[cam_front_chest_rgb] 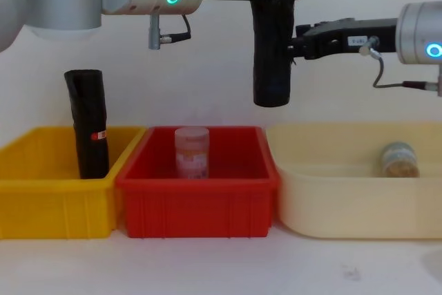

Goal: Pick up the garbage bag with the one hand and transfer it to the other hand.

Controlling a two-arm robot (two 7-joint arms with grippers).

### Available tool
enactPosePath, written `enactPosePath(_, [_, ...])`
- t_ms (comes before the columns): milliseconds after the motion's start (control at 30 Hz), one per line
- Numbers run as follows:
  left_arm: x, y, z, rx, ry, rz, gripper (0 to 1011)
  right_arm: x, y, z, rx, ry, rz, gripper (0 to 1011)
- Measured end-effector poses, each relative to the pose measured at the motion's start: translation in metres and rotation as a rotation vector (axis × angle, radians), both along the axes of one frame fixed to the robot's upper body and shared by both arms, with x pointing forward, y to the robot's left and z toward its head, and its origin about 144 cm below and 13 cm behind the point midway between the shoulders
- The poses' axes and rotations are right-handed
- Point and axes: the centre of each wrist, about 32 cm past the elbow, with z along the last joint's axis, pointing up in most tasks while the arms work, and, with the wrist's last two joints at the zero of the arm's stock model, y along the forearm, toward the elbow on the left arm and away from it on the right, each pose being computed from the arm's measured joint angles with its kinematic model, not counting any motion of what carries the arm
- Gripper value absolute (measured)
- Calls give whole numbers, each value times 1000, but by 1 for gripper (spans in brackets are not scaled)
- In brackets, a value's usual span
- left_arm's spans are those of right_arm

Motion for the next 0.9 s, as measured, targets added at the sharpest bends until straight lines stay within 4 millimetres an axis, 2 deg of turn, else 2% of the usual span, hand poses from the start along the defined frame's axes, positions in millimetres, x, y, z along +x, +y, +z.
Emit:
enactPosePath(733, [0, 0, 0, 0, 0, 0, 513, 16, 17, 1, 11, 0, 37, 1001])
enactPosePath(900, [0, 0, 0, 0, 0, 0, 513, 17, 19, 2, 11, -1, 41, 913])
